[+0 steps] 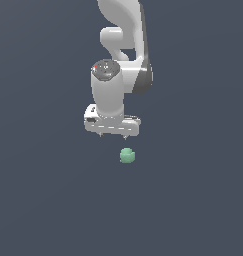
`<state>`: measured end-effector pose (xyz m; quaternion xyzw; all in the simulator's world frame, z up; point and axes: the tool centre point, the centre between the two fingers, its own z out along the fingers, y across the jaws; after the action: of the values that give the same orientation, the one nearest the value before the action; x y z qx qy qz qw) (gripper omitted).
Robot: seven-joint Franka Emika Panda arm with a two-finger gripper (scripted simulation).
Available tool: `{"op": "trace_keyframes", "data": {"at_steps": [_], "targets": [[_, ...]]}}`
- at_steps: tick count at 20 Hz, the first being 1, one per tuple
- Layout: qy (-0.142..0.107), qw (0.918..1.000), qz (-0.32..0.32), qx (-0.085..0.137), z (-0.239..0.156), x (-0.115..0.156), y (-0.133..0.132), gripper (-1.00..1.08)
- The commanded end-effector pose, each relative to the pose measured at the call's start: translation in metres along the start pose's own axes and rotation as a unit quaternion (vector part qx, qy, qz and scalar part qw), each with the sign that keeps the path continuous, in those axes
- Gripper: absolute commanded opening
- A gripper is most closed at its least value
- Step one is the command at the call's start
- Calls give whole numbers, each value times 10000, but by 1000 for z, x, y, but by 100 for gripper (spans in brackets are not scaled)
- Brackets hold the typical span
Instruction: Pick up the object and move it to a goal position.
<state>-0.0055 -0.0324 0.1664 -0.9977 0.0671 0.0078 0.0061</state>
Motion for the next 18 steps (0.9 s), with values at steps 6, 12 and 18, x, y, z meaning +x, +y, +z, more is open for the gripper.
{"op": "trace_keyframes", "data": {"at_steps": [6,12,18], "targets": [[-8,9984,560,17,7,2,-6,100],[-17,9919,1273,32,16,4,-13,100],[-24,9788,2050,39,25,6,-21,100]]}}
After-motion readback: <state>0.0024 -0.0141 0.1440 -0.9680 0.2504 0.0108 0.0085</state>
